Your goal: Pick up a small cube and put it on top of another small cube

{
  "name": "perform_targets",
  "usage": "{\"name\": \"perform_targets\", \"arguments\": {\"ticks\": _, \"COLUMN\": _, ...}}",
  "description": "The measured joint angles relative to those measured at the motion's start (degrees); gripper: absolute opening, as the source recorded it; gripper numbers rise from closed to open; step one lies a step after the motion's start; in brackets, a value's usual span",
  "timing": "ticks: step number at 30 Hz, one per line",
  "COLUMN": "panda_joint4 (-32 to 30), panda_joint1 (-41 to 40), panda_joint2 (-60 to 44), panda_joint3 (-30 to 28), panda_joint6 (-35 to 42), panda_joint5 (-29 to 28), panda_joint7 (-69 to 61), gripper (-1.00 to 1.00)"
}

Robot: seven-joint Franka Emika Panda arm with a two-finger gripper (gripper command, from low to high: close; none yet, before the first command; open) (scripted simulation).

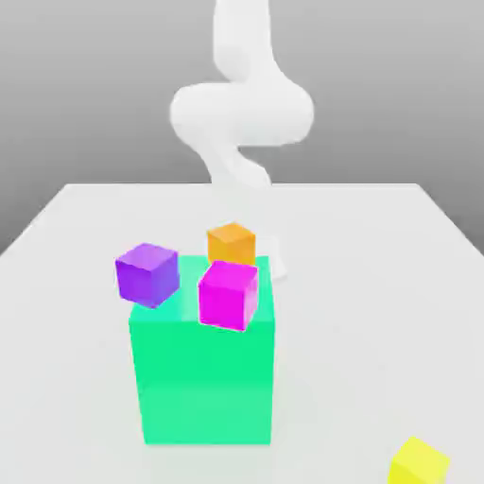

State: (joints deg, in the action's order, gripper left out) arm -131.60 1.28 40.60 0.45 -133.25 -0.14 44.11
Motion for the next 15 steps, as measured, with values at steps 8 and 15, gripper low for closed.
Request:
{"name": "perform_targets", "arguments": {"ticks": 8, "panda_joint4": 0.5, "panda_joint1": 4.0, "panda_joint2": -17.0, "panda_joint3": 1.7, "panda_joint6": -4.9, "panda_joint5": -0.5, "panda_joint7": -5.5, "gripper": 0.0}}
{"name": "perform_targets", "arguments": {"ticks": 15, "panda_joint4": 1.0, "panda_joint1": 6.8, "panda_joint2": -31.5, "panda_joint3": 3.8, "panda_joint6": -9.0, "panda_joint5": -1.2, "panda_joint7": -10.0, "gripper": 0.0}}
